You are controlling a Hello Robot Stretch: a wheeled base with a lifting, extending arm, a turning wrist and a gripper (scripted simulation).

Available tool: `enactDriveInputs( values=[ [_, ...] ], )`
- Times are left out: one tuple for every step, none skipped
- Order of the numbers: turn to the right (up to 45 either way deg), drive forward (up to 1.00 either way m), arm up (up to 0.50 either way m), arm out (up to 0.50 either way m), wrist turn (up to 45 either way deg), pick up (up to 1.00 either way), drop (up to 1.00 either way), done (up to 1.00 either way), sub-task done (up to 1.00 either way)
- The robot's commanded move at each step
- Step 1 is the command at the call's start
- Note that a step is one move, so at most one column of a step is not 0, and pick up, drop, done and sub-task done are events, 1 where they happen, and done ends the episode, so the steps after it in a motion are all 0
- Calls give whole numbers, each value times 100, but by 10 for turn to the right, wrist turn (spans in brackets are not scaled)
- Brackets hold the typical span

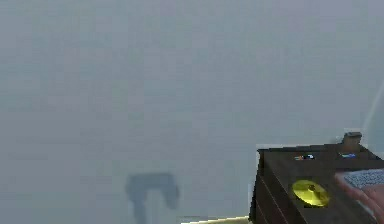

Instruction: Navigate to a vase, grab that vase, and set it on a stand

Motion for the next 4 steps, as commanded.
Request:
enactDriveInputs(
  values=[
    [-450, 0, 0, 0, 0, 0, 0, 0, 0],
    [450, 0, 0, 0, 0, 0, 0, 0, 0],
    [450, 0, 0, 0, 0, 0, 0, 0, 0],
    [210, 0, 0, 0, 0, 0, 0, 0, 0]
  ],
)
